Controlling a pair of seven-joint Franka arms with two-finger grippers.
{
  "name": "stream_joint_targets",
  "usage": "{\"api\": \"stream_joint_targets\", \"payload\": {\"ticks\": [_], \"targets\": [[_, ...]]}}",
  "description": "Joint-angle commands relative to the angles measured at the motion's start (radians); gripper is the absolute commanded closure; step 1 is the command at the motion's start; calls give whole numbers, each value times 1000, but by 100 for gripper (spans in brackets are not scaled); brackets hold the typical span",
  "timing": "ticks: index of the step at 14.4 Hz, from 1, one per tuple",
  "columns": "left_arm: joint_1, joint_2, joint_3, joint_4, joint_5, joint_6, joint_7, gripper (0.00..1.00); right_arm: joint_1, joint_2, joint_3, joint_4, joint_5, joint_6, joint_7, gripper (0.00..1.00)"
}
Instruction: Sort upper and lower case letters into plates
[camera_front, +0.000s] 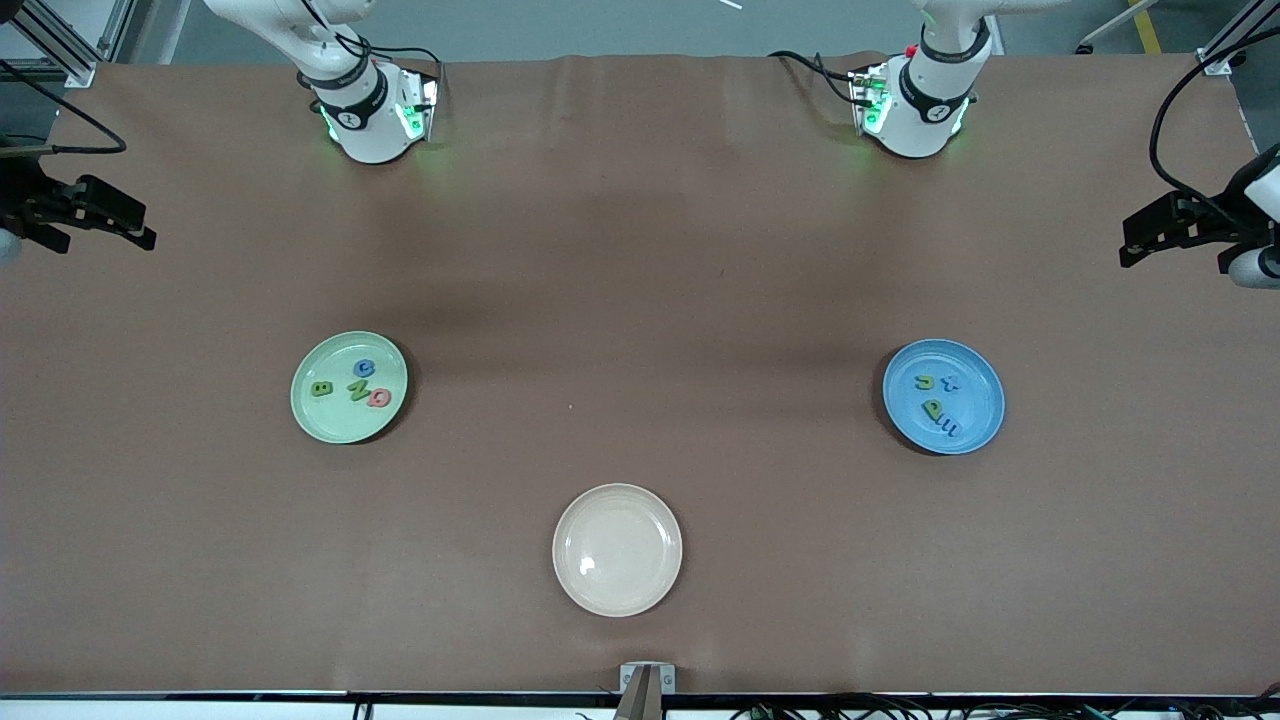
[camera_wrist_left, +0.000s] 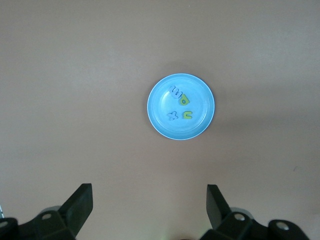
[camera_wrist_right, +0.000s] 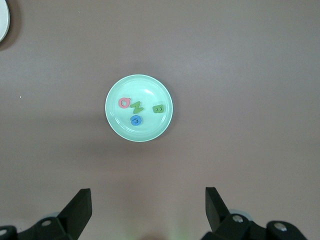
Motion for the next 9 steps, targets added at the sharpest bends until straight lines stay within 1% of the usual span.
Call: {"api": "stream_joint_targets", "payload": {"ticks": [1,6,9], "targets": [[-6,-16,13,5,-29,-15,4,0,-3,-31,6,-23,-15,4,-6,0],[17,-30,11,-15,-36,-4,4,0,-3,-31,6,-20,-15,4,-6,0],[20,-94,5,-95,-36,52,4,0,-3,-31,6,-20,-15,4,-6,0]]}}
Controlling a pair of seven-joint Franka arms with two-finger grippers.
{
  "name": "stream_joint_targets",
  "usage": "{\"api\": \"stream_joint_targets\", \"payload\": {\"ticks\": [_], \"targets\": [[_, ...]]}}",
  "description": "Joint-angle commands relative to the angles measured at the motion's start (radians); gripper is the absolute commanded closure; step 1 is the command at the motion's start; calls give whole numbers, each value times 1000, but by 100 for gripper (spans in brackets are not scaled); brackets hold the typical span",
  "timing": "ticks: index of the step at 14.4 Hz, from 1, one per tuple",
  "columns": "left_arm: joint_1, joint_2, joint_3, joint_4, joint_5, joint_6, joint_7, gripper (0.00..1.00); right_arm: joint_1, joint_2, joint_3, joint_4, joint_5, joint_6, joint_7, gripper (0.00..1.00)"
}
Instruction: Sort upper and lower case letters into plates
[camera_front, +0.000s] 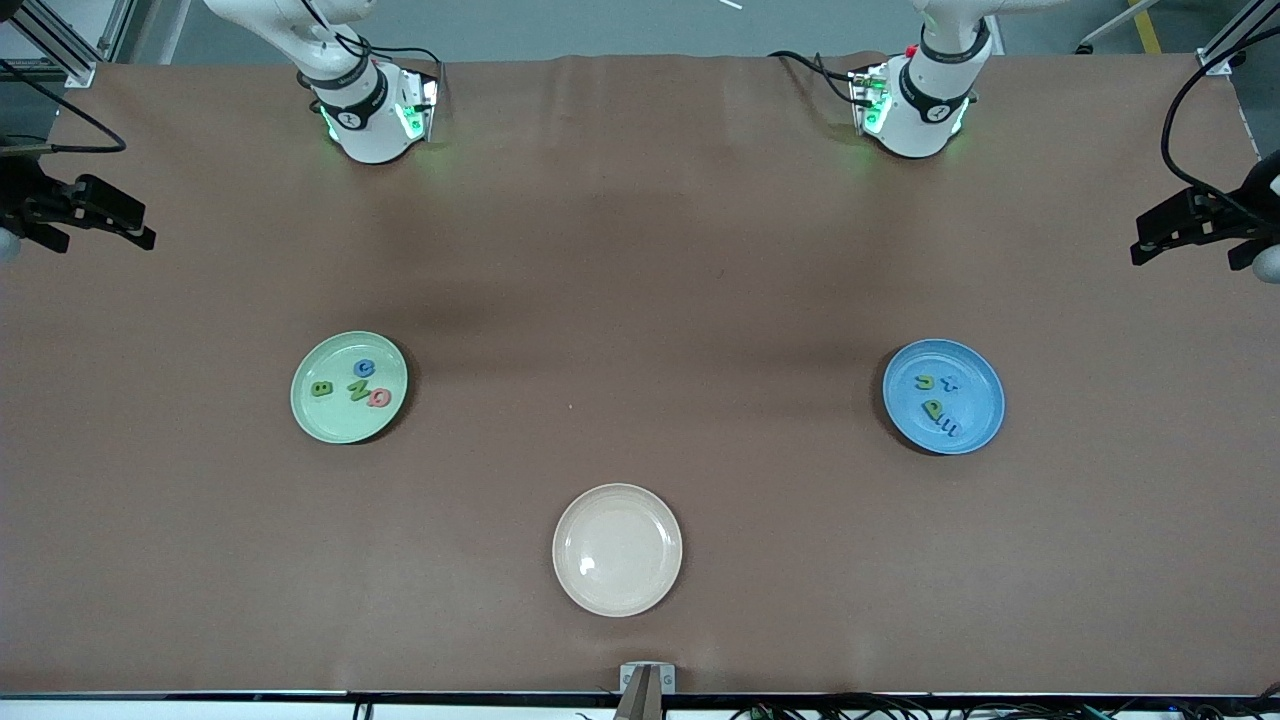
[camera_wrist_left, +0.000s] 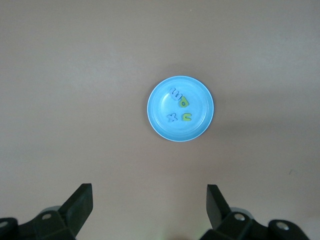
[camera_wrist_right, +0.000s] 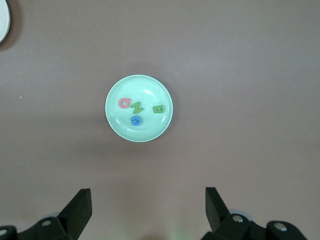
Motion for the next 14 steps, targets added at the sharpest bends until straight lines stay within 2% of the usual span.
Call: {"api": "stream_joint_targets", "payload": {"ticks": [1,6,10,14], "targets": [[-1,-75,-3,-78,-17,32,10,0,-3,-29,6,-21,-15,4,-6,0],[-10,-66,-3,-68,-18,26,13,0,-1,-29,6,-21,-15,4,-6,0],[-83,-50,49,-40,-23,26,8,0,-1,-29,8,-21,-15,1,-6,0],[-77,-52,52,-40,-25,26,8,0,-1,-29,8,-22,-14,-8,-6,0]]}}
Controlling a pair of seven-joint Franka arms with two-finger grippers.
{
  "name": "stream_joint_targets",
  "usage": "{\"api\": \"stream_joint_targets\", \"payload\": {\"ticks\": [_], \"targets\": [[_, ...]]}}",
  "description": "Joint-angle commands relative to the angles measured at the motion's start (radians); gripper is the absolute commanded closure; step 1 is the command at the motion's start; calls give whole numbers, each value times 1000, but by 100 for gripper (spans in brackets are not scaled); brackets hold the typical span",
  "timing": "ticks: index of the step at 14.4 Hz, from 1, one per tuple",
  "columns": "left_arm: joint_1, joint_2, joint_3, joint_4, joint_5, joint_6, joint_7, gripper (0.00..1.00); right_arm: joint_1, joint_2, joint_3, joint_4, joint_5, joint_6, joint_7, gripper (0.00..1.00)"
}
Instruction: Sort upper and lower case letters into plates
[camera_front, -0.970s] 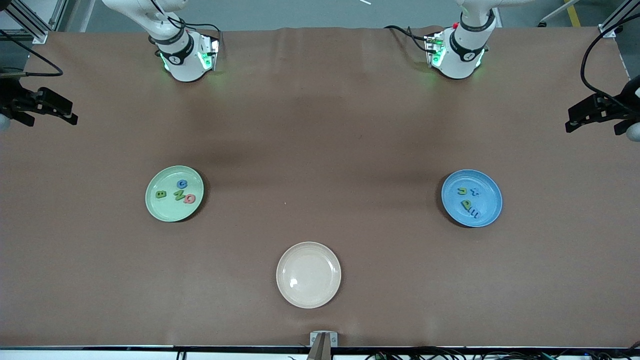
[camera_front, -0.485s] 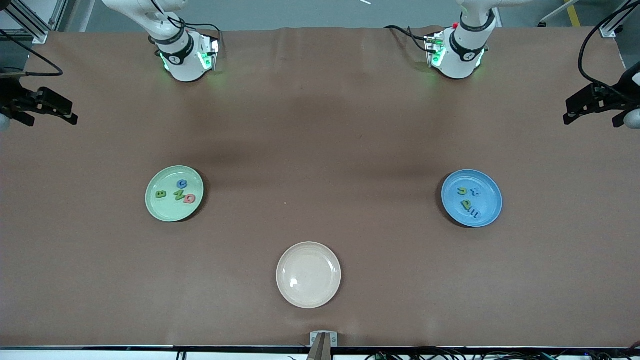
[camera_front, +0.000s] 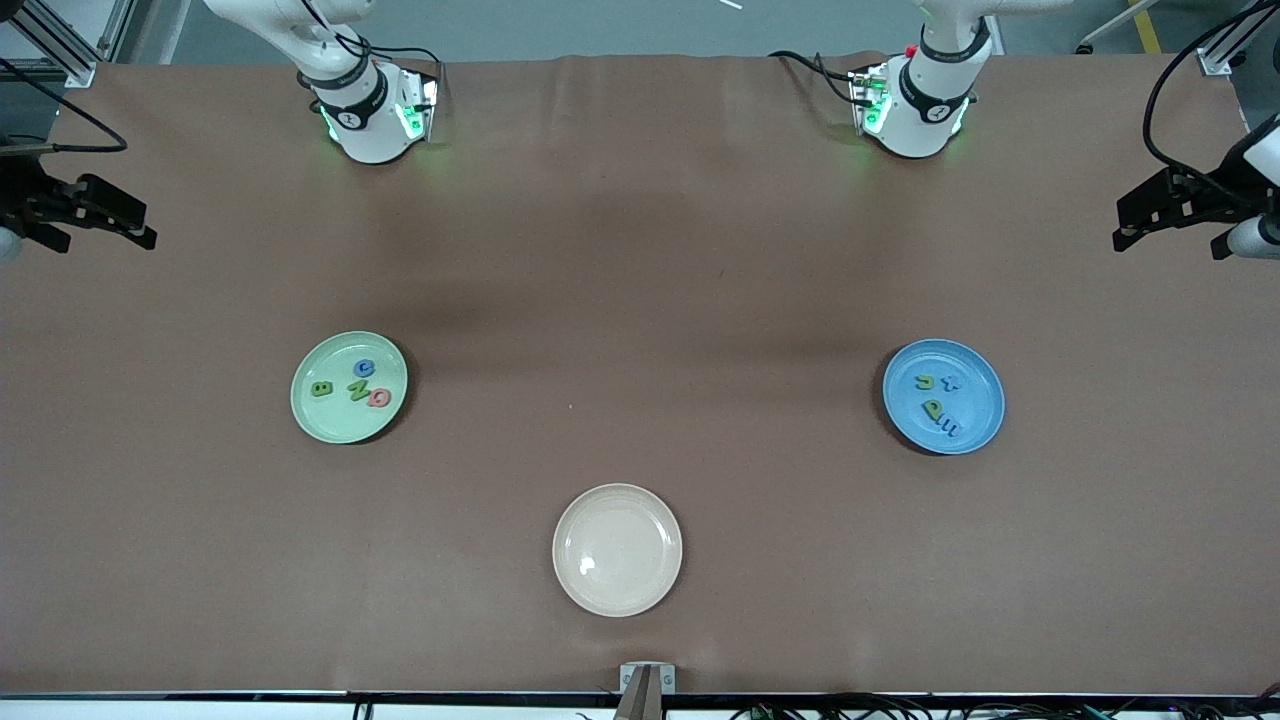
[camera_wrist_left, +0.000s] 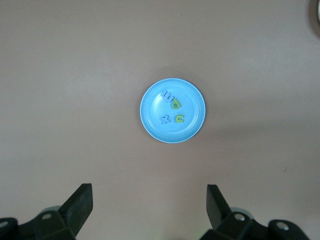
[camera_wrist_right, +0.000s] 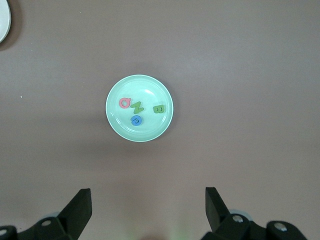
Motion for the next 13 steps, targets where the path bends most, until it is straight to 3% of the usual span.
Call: {"api": "stream_joint_targets", "payload": {"ticks": [1,7,13], "targets": [[-6,-5,13,7,-17,3,6,0,-2,-29,5,-24,-14,-8,-6,0],[-6,-8,11,7,-13,3,-146,0,-3,-29,5,-24,-11,-8,-4,0],[-7,-5,8,6,-13,3,-155,0,-3,-29,5,-24,-8,-7,-4,0]]}}
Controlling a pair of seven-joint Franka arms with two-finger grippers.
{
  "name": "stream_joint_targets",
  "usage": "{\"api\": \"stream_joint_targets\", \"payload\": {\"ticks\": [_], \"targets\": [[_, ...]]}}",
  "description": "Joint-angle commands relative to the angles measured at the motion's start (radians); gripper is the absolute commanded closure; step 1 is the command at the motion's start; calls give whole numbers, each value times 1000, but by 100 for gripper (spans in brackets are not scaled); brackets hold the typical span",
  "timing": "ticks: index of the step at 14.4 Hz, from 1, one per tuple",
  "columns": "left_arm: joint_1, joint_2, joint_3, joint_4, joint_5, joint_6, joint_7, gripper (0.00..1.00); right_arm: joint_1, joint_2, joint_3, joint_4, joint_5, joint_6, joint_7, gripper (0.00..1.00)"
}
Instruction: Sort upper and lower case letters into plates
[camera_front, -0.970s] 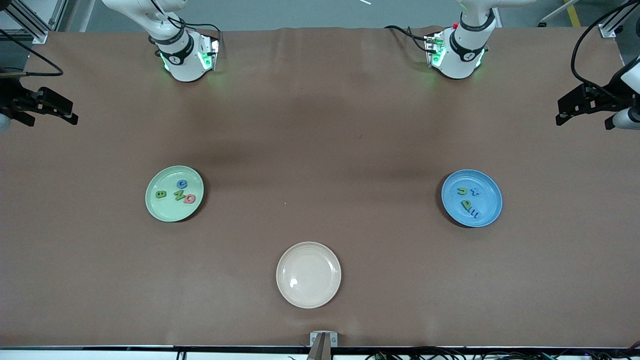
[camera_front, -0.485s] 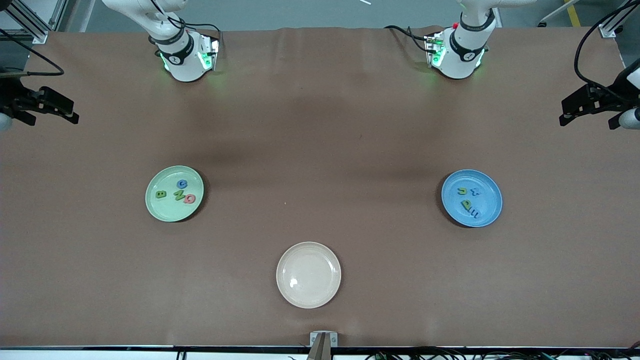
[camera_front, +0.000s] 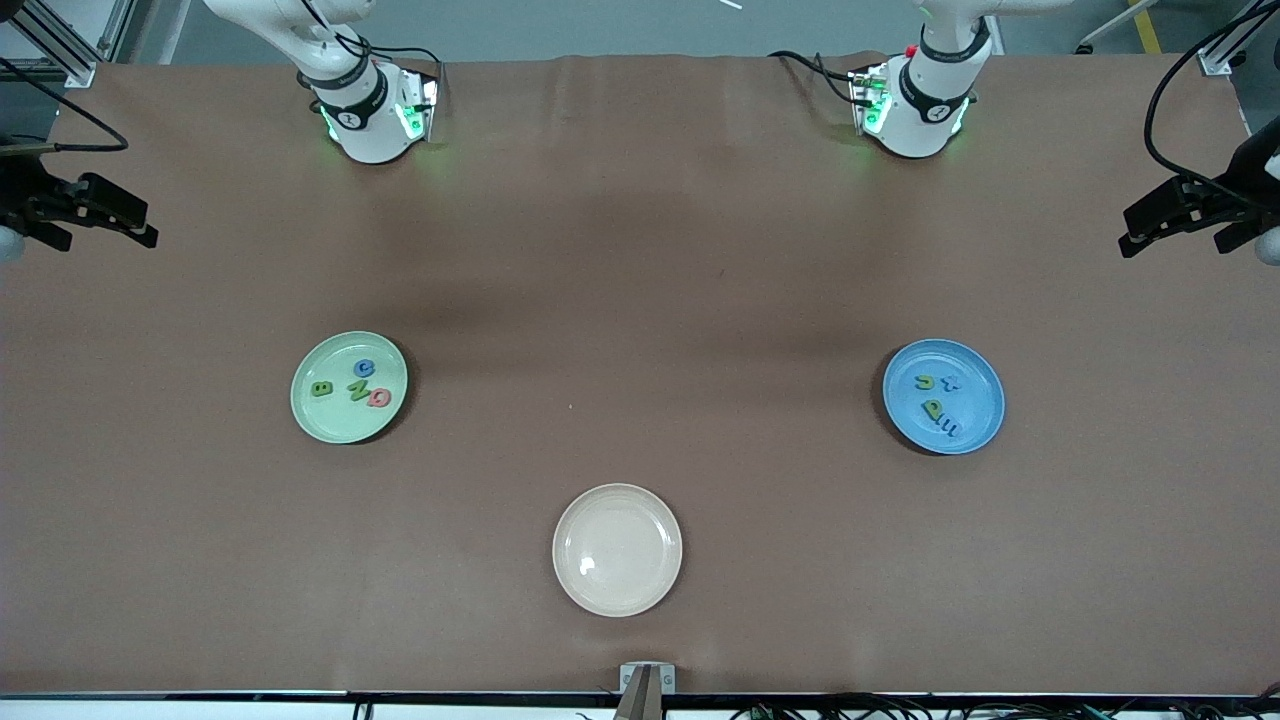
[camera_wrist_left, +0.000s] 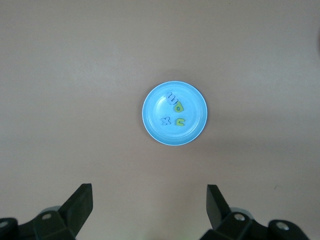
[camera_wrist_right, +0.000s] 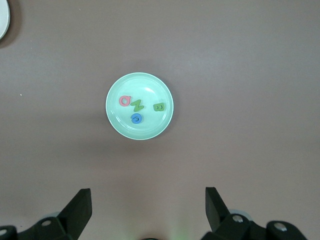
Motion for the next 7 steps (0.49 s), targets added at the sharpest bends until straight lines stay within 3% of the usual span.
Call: {"api": "stream_joint_targets", "payload": {"ticks": [1,7], "targets": [[-6,-5,3,3,-13,3,-16,0,-3,-29,5,-24,-8,4,-4,0],[-6,-5,1,3,-17,3,-14,0,-2,-29,5,-25,-8,1,-4,0]]}}
